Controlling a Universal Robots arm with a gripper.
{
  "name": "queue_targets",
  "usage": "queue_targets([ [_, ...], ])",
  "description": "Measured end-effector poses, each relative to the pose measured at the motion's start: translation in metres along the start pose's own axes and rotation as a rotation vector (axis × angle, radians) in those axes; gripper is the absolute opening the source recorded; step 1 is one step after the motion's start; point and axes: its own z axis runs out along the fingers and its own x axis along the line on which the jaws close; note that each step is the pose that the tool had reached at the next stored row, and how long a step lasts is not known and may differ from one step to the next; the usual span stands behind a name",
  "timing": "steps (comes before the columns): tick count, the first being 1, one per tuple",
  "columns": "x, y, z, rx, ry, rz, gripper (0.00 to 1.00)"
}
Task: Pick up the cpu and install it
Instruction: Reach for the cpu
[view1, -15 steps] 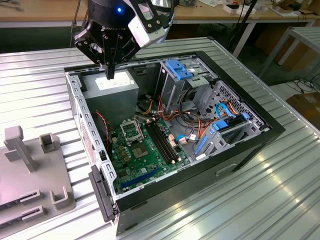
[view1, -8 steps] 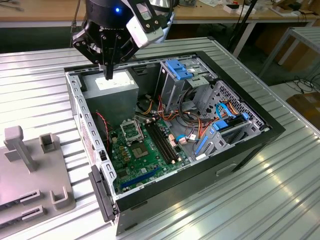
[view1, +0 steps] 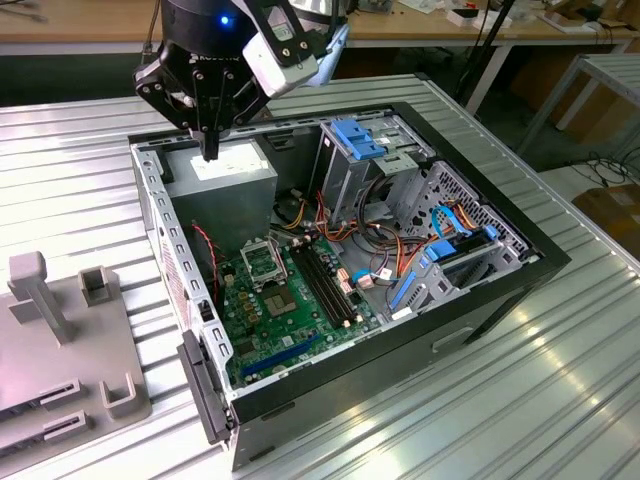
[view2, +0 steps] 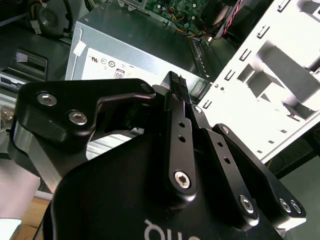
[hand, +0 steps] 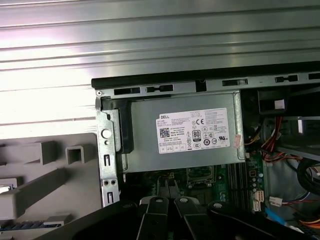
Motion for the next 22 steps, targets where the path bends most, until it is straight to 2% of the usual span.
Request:
queue_targets([
  [22, 0.012, -0.0009, 0.0007, 0.0006, 0.008, 0.0, 0.11],
])
